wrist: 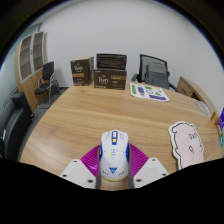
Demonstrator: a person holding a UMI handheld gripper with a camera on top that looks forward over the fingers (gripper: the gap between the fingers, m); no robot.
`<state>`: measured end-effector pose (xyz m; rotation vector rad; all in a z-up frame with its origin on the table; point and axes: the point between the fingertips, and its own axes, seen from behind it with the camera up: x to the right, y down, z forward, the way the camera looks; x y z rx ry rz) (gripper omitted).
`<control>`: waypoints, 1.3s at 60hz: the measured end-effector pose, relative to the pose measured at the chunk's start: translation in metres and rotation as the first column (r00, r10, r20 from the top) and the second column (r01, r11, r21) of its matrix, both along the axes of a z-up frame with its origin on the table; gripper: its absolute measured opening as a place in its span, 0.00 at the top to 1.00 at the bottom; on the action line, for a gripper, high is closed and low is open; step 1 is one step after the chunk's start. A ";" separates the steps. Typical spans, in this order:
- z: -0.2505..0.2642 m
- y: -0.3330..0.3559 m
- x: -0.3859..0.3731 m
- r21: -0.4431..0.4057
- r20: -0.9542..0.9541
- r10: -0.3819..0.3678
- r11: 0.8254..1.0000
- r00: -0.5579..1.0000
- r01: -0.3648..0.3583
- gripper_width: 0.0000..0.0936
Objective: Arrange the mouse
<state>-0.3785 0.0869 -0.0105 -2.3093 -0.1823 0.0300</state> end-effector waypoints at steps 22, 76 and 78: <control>0.093 0.032 0.166 0.129 -0.051 -0.215 0.967 0.975 0.220 0.62; 0.074 -0.037 0.222 0.054 -0.037 -0.156 0.986 0.987 0.158 0.11; 0.082 -0.051 0.214 0.061 -0.035 -0.166 0.984 0.986 0.168 0.11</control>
